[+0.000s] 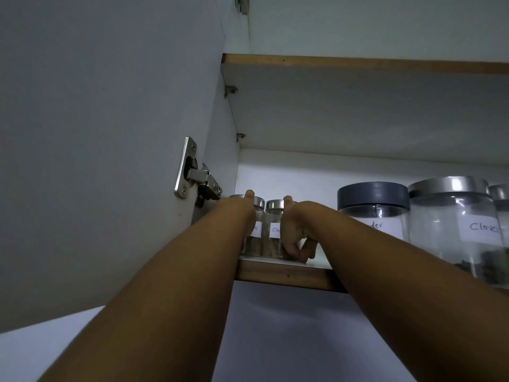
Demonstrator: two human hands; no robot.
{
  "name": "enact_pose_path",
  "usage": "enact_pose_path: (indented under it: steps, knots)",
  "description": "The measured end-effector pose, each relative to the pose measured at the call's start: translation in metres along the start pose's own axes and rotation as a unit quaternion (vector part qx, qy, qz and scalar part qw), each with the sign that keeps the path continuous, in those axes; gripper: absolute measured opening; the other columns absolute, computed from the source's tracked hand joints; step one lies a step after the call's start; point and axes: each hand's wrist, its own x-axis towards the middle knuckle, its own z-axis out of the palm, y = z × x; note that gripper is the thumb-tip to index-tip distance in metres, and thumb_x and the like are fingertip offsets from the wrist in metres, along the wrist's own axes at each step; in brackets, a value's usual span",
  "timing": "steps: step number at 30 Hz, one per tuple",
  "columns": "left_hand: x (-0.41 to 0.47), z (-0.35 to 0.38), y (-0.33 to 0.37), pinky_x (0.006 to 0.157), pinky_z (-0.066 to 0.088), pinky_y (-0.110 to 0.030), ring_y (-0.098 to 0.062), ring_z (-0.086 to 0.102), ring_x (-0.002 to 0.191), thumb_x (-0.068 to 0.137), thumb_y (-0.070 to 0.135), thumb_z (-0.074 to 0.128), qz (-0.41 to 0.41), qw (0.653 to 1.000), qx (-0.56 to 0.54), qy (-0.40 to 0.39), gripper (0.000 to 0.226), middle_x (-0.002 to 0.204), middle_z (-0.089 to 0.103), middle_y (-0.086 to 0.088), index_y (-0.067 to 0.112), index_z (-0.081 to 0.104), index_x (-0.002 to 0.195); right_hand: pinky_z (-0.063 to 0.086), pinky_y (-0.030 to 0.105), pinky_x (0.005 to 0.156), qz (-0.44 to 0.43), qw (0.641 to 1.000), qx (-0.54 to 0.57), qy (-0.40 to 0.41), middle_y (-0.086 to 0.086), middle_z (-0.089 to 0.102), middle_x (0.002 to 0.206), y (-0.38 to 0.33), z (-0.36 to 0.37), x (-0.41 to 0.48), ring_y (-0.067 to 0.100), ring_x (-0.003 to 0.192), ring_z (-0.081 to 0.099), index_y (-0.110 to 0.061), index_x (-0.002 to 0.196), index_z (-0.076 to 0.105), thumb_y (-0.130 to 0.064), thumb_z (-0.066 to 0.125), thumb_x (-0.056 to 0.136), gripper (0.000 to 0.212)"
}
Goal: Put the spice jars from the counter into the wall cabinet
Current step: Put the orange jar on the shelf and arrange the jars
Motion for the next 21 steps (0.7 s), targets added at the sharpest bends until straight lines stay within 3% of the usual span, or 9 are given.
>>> enact_pose_path:
  steps: [3, 7, 10, 14, 17, 19, 21]
  knots:
    - [0.001, 0.0, 0.002, 0.088, 0.044, -0.04, -0.036, 0.042, 0.124, 0.086, 0.005, 0.058, 0.005, 1.0, 0.022, -0.003, 0.086, 0.146, 0.031, -0.019, 0.018, 0.0, 0.148, 0.044, 0.036, 0.101, 0.011, 1.0, -0.016, 0.01, 0.017, 0.008, 0.154, 0.002, 0.007, 0.012, 0.023, 0.074, 0.037, -0.006, 0.144, -0.015, -0.001, 0.068, 0.076, 0.107]
    - [0.0, -0.001, 0.004, 0.094, 0.042, -0.04, -0.033, 0.042, 0.126, 0.086, 0.006, 0.057, 0.012, 0.999, 0.041, -0.011, 0.084, 0.146, 0.032, -0.019, 0.013, 0.0, 0.147, 0.049, 0.037, 0.092, 0.023, 0.998, 0.044, 0.035, 0.021, 0.03, 0.143, 0.005, 0.011, 0.018, 0.03, 0.1, 0.054, -0.008, 0.143, -0.006, 0.001, 0.069, 0.072, 0.104]
    - [0.001, 0.001, 0.005, 0.096, 0.041, -0.04, -0.034, 0.039, 0.128, 0.087, 0.004, 0.056, 0.011, 0.999, 0.039, -0.013, 0.086, 0.149, 0.027, -0.02, 0.013, -0.005, 0.148, 0.05, 0.042, 0.092, 0.008, 0.993, 0.091, 0.068, 0.018, 0.036, 0.138, 0.007, 0.015, 0.018, 0.036, 0.111, 0.054, -0.011, 0.145, 0.001, 0.001, 0.074, 0.065, 0.108]
    - [0.001, 0.004, 0.005, 0.104, 0.036, -0.043, -0.038, 0.03, 0.135, 0.087, 0.001, 0.054, -0.001, 0.999, 0.035, -0.036, 0.093, 0.154, 0.013, -0.02, 0.016, -0.017, 0.146, 0.045, 0.042, 0.098, -0.008, 0.993, 0.1, 0.064, 0.019, 0.023, 0.148, 0.01, 0.017, 0.016, 0.039, 0.122, 0.047, -0.014, 0.147, -0.008, -0.004, 0.072, 0.074, 0.108]
    - [-0.001, 0.003, 0.006, 0.099, 0.04, -0.038, -0.033, 0.039, 0.13, 0.089, 0.009, 0.055, 0.011, 0.996, 0.061, -0.06, 0.084, 0.151, 0.025, -0.018, 0.012, -0.004, 0.148, 0.033, 0.045, 0.109, -0.013, 0.992, 0.119, 0.046, 0.023, 0.007, 0.154, 0.007, 0.016, 0.012, 0.041, 0.136, 0.03, -0.015, 0.145, -0.019, -0.009, 0.063, 0.085, 0.102]
    - [-0.002, 0.002, 0.008, 0.095, 0.042, -0.033, -0.028, 0.046, 0.123, 0.089, 0.014, 0.056, 0.025, 0.991, 0.092, -0.092, 0.068, 0.142, 0.038, -0.015, 0.008, 0.019, 0.146, 0.034, 0.044, 0.107, -0.006, 0.993, 0.117, 0.032, 0.024, 0.015, 0.152, 0.004, 0.014, 0.01, 0.041, 0.135, 0.031, -0.013, 0.148, -0.007, -0.012, 0.06, 0.088, 0.09]
    - [-0.003, 0.002, 0.008, 0.095, 0.042, -0.032, -0.026, 0.049, 0.119, 0.089, 0.017, 0.057, 0.033, 0.987, 0.107, -0.111, 0.058, 0.135, 0.045, -0.013, 0.008, 0.031, 0.14, 0.044, 0.038, 0.09, -0.016, 0.998, 0.063, 0.015, 0.02, 0.04, 0.137, 0.0, 0.012, 0.003, 0.038, 0.119, 0.049, -0.005, 0.143, 0.026, -0.014, 0.059, 0.088, 0.065]
